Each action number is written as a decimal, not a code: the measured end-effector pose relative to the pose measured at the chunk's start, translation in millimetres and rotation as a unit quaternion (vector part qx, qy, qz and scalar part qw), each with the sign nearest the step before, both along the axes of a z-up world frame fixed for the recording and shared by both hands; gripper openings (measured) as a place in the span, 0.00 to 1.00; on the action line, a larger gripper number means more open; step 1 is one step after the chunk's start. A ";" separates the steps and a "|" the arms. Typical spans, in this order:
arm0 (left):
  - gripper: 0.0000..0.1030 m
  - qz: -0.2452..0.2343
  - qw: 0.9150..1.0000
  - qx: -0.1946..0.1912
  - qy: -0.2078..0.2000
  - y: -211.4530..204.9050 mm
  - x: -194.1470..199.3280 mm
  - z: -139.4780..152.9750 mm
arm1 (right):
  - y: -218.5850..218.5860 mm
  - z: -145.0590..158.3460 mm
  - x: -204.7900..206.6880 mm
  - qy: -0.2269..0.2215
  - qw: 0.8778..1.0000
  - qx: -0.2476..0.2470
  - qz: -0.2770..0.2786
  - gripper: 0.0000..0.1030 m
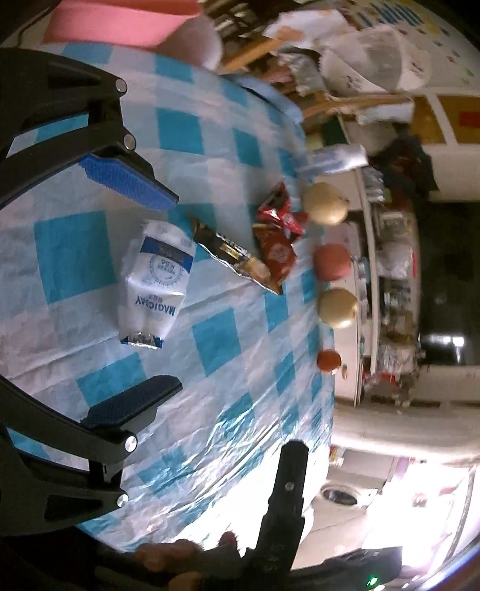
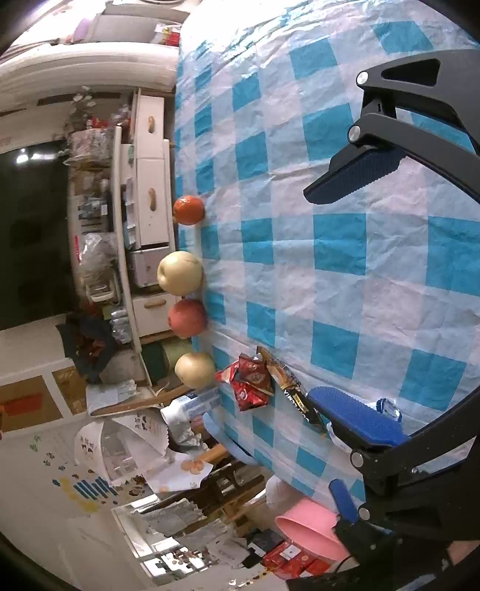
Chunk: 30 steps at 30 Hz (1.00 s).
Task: Collect trash
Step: 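Move both tools back over the table toward the white MAGICDAY bag, then grasp the white MAGICDAY bag with the left gripper while the right gripper grasps a red wrapper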
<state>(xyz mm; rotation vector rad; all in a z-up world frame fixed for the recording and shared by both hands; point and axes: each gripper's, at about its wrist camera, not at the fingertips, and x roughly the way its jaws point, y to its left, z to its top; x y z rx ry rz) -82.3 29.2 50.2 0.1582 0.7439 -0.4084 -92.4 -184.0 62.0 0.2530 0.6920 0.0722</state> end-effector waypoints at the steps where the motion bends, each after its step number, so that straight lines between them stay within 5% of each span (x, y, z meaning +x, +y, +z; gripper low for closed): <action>1: 0.89 0.025 1.000 -0.009 0.012 2.0 3.4 -3.1 | 0.8 -1.0 2.6 0.003 1.000 0.003 0.003 0.95; 8: 0.89 0.118 0.986 -0.095 0.073 15.1 14.1 -13.4 | 12.9 -12.1 26.6 0.034 0.999 0.006 0.024 0.95; 19: 0.88 0.172 0.978 -0.054 0.104 3.1 48.1 -37.1 | 30.2 -31.6 65.6 0.076 0.994 0.039 0.061 0.95; 23: 0.72 0.181 0.978 -0.030 0.100 4.3 53.9 -38.3 | 40.6 -37.9 76.8 0.087 0.992 0.050 0.073 0.95; 26: 0.71 0.174 0.980 -0.020 0.097 6.2 57.7 -38.6 | 49.3 -40.8 84.2 0.091 0.991 0.052 0.083 0.94; 30: 0.65 0.168 0.981 -0.017 0.096 11.8 61.1 -38.1 | 58.2 -48.5 94.9 0.103 0.988 0.062 0.091 0.78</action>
